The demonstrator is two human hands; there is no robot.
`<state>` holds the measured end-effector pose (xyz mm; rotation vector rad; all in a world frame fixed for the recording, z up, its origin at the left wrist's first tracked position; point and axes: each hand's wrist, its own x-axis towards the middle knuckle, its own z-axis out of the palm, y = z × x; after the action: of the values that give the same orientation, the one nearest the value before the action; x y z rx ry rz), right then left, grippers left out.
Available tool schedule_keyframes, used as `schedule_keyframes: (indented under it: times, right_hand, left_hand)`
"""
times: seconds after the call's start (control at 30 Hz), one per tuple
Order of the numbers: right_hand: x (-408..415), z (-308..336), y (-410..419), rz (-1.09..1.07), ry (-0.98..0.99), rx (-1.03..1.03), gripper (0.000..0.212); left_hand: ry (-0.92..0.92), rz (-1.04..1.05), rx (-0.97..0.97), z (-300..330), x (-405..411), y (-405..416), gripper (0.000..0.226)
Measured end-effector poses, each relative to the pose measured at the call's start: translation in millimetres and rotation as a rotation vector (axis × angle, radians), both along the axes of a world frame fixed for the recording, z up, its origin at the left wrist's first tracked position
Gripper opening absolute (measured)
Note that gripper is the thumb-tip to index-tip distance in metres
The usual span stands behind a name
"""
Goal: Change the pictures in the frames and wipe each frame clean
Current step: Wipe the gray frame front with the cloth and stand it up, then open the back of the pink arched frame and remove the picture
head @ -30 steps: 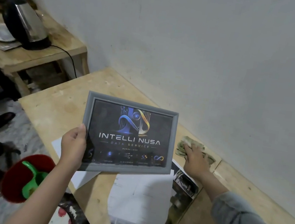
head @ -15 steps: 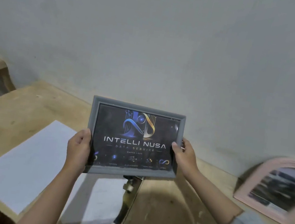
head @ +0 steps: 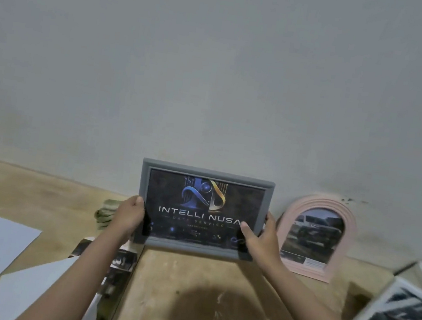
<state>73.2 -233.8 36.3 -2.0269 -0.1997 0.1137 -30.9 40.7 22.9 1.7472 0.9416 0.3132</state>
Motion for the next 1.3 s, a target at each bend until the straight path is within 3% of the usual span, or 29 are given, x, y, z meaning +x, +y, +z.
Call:
schedule_keyframes:
  times: [0.07,0.2,0.37,0.57,0.63,0.73,0.83,1.0,1.13,1.3]
  right_hand:
    - [5.8,-4.9,-2.7,-0.016,0.019,-0.007,0.061]
    - [19.7,-23.1,-1.9,-0.046,0.063,-0.014,0.075]
    - [32.7,-46.4,2.0,-0.072,0.138,-0.017,0.087]
    - [52.4,-74.7,-0.7,-0.077,0.165,-0.045,0.102]
    - [46.9,-62.2,3.5,-0.052,0.163,-0.066,0.1]
    - [40.4,-49.1,5.8,-0.036,0.182,-0.078,0.098]
    - [31.2,-46.3,2.3,-0.029,0.198,-0.097,0.094]
    - [13.3,-42.6,-16.2,-0.149,0.152,-0.092,0.073]
    - [4.7,-35.2,-55.6,-0.337,0.092,-0.082,0.054]
    - [12.7,-24.2,-114.5,-0.448,0.036,-0.065,0.052]
  left_hand:
    - [0.002,-0.028,-0.118,-15.9,19.8,9.5,0.036]
    - [0.04,-0.084,-0.156,-61.1,56.1,34.8,0.037]
    - [0.045,-0.099,-0.163,-50.4,70.3,22.1,0.034]
    - [-0.015,-0.154,-0.315,-49.3,77.2,9.2,0.039]
    - [-0.026,-0.18,-0.338,-70.7,82.6,17.7,0.046]
    - [0.003,-0.167,-0.413,-88.8,87.0,20.9,0.089]
    - [0.031,-0.031,-0.297,-32.2,67.0,-17.3,0.07]
    - [-0.037,0.191,-0.149,-23.3,50.9,-61.1,0.052]
    - [-0.043,0.059,-0.101,-19.1,53.9,-117.0,0.052]
    - [-0.108,-0.152,-0.126,-10.4,80.7,-198.0,0.047]
